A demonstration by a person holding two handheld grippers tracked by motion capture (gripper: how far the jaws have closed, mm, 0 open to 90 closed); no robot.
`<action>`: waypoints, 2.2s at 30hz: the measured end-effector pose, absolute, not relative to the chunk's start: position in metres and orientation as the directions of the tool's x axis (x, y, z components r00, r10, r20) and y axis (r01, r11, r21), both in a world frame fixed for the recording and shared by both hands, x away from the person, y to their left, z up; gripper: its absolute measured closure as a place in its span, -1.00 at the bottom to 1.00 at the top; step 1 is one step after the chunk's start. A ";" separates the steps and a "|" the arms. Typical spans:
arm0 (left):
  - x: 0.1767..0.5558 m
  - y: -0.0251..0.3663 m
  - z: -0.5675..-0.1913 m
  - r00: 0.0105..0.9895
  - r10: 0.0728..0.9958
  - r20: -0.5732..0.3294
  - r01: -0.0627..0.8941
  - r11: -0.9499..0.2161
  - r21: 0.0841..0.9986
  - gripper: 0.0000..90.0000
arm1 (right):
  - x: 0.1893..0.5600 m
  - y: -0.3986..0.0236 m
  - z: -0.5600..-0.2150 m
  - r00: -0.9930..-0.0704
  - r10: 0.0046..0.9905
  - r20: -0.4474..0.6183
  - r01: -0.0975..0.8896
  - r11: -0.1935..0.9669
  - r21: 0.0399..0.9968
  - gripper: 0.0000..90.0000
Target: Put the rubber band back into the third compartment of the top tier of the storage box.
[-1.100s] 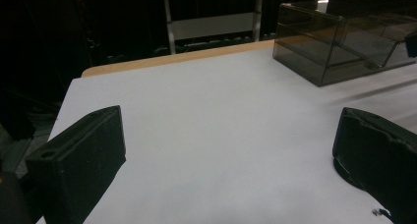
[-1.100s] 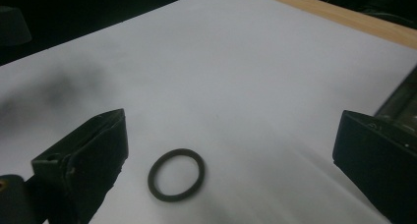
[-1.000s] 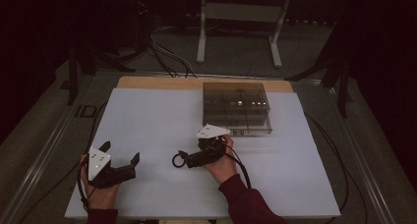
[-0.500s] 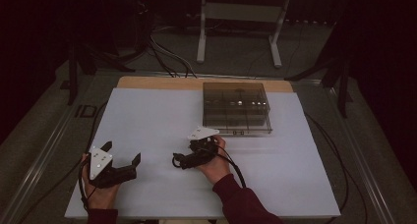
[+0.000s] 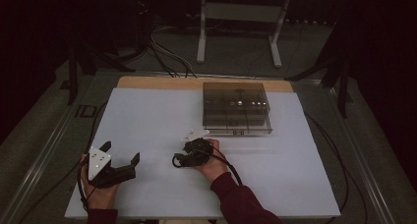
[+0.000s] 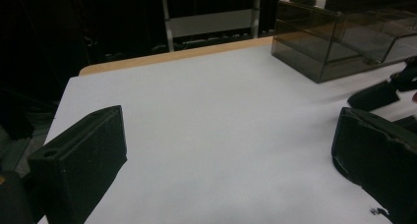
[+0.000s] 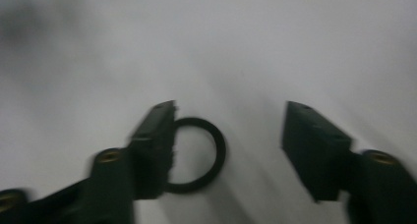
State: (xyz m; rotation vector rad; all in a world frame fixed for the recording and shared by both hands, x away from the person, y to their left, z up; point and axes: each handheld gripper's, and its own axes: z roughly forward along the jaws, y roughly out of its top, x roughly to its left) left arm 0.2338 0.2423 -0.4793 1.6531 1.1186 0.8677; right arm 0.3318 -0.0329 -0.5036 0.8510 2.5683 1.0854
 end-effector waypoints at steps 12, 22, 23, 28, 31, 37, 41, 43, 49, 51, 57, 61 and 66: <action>0.236 0.243 -0.482 0.333 0.942 0.049 0.304 -0.156 0.940 -0.98 | 0.335 -0.029 -0.516 -0.799 0.600 0.019 0.469 0.603 0.646 0.78; 0.236 0.245 -0.483 0.327 0.944 0.048 0.296 -0.150 0.943 -0.98 | 0.331 -0.033 -0.508 -0.807 0.589 0.049 0.463 0.578 0.672 0.96; 0.236 0.244 -0.483 0.328 0.943 0.049 0.292 -0.151 0.944 -0.98 | 0.331 -0.034 -0.507 -0.807 0.589 0.047 0.459 0.576 0.676 0.96; 0.236 0.243 -0.483 0.344 0.938 0.040 0.286 -0.145 0.947 -0.98 | 0.330 -0.039 -0.500 -0.799 0.599 0.050 0.463 0.560 0.687 0.96; 0.236 0.243 -0.484 0.356 0.934 0.037 0.283 -0.145 0.948 -0.98 | 0.330 -0.040 -0.498 -0.797 0.602 0.045 0.461 0.558 0.690 0.96; 0.236 0.243 -0.485 0.361 0.932 0.031 0.264 -0.134 0.955 -0.98 | 0.329 -0.047 -0.488 -0.782 0.622 0.043 0.464 0.535 0.706 0.96; 0.235 0.242 -0.483 0.354 0.935 0.032 0.277 -0.137 0.951 -0.98 | 0.329 -0.050 -0.484 -0.775 0.630 0.045 0.467 0.523 0.713 0.96; 0.235 0.242 -0.483 0.350 0.936 0.033 0.280 -0.139 0.950 -0.98 | 0.330 -0.053 -0.482 -0.773 0.633 0.044 0.465 0.517 0.718 0.96; 0.234 0.242 -0.482 0.344 0.938 0.041 0.278 -0.143 0.950 -0.98 | 0.332 -0.060 -0.470 -0.756 0.654 0.038 0.467 0.497 0.731 0.96; 0.234 0.242 -0.482 0.341 0.939 0.039 0.280 -0.141 0.950 -0.98 | 0.333 -0.063 -0.465 -0.754 0.656 0.036 0.462 0.490 0.740 0.96; 0.234 0.243 -0.482 0.335 0.941 0.040 0.281 -0.141 0.949 -0.98 | 0.335 -0.071 -0.451 -0.740 0.672 0.029 0.452 0.465 0.761 0.96; 0.234 0.243 -0.483 0.333 0.942 0.042 0.283 -0.142 0.948 -0.98 | 0.337 -0.078 -0.443 -0.730 0.683 0.027 0.450 0.451 0.771 0.96; 0.234 0.243 -0.483 0.330 0.943 0.043 0.283 -0.142 0.949 -0.98 | 0.339 -0.083 -0.438 -0.721 0.692 0.027 0.452 0.441 0.776 0.96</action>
